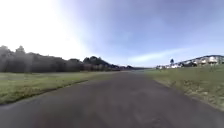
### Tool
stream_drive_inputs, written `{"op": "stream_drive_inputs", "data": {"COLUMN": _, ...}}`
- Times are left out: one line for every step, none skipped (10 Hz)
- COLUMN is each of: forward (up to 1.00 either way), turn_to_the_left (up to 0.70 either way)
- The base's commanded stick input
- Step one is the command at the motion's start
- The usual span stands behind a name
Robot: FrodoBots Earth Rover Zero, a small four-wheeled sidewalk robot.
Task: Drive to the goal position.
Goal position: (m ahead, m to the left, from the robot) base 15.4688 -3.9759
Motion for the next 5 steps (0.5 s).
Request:
{"op": "stream_drive_inputs", "data": {"forward": 1.0, "turn_to_the_left": -0.27}}
{"op": "stream_drive_inputs", "data": {"forward": 1.0, "turn_to_the_left": -0.27}}
{"op": "stream_drive_inputs", "data": {"forward": 1.0, "turn_to_the_left": -0.1}}
{"op": "stream_drive_inputs", "data": {"forward": 1.0, "turn_to_the_left": 0.0}}
{"op": "stream_drive_inputs", "data": {"forward": 1.0, "turn_to_the_left": 0.0}}
